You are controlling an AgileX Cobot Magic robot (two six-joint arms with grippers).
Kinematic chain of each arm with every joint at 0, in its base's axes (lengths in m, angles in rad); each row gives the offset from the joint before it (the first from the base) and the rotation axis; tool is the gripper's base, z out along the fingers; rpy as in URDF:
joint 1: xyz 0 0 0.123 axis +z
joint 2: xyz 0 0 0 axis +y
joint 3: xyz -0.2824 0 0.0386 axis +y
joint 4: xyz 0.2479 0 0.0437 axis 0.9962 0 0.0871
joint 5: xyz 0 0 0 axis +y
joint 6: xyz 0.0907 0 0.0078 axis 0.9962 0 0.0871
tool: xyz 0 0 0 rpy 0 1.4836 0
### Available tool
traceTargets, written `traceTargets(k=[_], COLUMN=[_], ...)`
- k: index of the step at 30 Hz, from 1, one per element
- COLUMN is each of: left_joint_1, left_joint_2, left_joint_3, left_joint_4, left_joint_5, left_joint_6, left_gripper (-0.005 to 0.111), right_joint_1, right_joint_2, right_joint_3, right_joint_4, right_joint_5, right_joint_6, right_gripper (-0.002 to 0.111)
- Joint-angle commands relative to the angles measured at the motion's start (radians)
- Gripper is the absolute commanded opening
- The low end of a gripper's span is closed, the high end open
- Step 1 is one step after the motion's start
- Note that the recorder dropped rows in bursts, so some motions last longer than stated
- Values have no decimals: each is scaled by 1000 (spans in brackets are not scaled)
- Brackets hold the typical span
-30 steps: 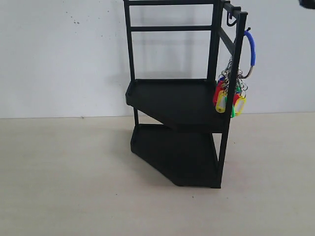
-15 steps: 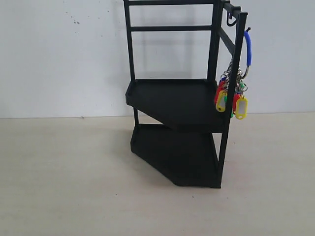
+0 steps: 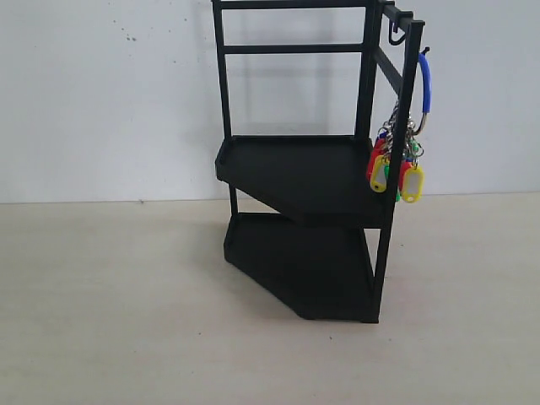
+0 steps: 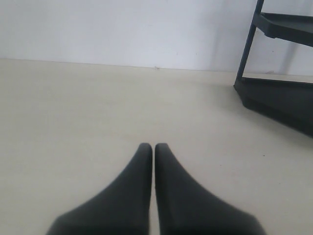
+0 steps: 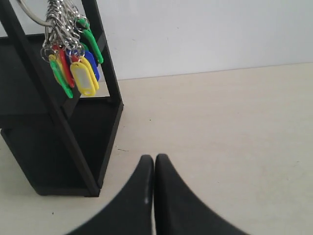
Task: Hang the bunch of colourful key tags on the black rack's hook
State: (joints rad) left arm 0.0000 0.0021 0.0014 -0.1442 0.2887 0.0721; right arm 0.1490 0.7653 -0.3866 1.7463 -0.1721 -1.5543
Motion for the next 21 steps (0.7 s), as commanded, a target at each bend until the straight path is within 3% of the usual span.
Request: traceTargets(k=[1, 7, 12, 21], left_joint_1=[-1, -1, -1, -1], left_joint_2=[-2, -2, -2, -2], left_joint_3=[-1, -1, -1, -1], left_joint_4=[3, 3, 3, 3], left_joint_5=[-4, -4, -4, -4], left_joint_6=[3, 3, 3, 3], left_gripper=[4, 4, 4, 4], right_joint_1=[1, 1, 1, 1], right_joint_2=[-5, -5, -19, -205], right_joint_3=[1, 1, 1, 2], right_joint_4=[-2, -2, -2, -2], right_joint_5=[-7, -32, 13, 86], right_joint_6=[2, -25, 107, 144], right_gripper=[0, 0, 0, 0])
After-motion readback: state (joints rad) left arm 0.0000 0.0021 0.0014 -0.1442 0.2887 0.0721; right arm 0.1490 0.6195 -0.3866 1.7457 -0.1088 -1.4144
